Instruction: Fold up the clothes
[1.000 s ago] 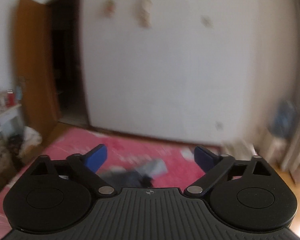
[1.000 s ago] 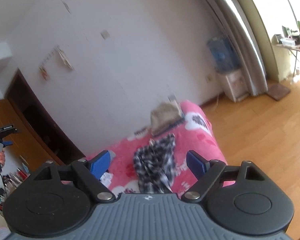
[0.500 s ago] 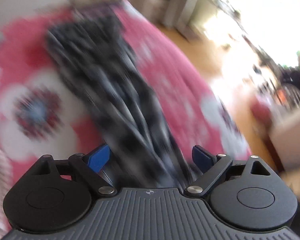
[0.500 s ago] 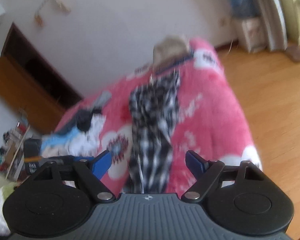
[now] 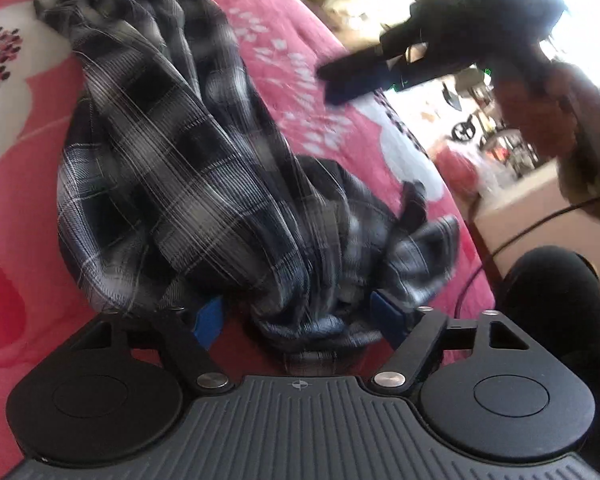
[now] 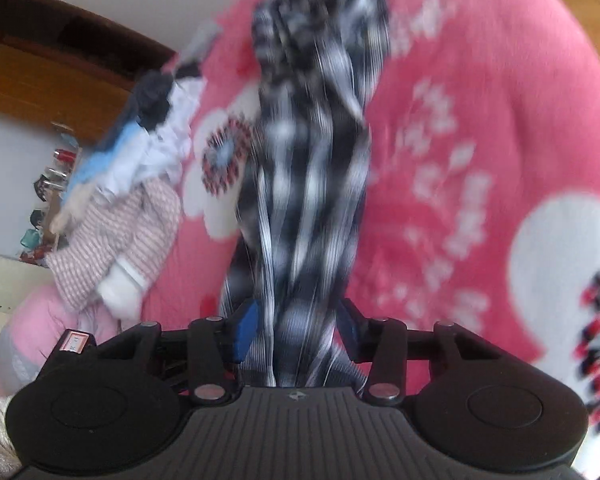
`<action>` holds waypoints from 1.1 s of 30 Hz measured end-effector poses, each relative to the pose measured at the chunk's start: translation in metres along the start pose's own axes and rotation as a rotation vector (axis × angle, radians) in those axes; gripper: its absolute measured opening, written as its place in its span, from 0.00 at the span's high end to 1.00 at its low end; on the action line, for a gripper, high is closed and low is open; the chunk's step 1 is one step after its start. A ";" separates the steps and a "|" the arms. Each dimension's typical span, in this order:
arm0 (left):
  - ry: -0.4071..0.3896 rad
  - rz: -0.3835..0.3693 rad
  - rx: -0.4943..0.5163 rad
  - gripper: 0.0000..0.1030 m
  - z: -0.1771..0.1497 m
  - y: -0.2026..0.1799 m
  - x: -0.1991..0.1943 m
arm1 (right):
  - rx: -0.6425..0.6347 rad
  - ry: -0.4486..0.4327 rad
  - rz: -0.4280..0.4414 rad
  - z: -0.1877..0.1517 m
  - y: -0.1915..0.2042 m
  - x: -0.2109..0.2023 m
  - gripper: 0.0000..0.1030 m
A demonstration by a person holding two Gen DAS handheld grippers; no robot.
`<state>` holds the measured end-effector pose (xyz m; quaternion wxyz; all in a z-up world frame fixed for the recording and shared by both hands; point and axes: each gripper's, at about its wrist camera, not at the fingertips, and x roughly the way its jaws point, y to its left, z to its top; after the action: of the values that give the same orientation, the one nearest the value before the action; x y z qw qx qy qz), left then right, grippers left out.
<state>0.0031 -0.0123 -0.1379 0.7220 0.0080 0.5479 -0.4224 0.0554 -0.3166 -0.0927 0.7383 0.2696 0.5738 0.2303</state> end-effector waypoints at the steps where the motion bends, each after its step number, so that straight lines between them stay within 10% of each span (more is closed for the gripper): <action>1: -0.019 0.003 -0.011 0.37 0.000 0.002 0.001 | 0.012 0.003 -0.003 -0.008 -0.001 0.004 0.58; 12: -0.140 0.072 -0.161 0.91 -0.011 0.015 -0.002 | 0.162 -0.062 0.060 -0.067 -0.028 0.019 0.61; 21: -0.310 -0.051 -0.347 0.93 -0.022 0.017 -0.055 | 0.196 -0.194 0.163 -0.084 -0.053 0.006 0.61; 33: -0.616 0.033 -0.471 0.95 -0.031 0.018 -0.147 | -0.045 -0.210 -0.080 -0.092 -0.040 0.026 0.62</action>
<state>-0.0164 0.1024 -0.0416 0.8414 -0.2765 0.3873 -0.2561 -0.0263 -0.3169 -0.1558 0.8088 0.2527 0.4982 0.1840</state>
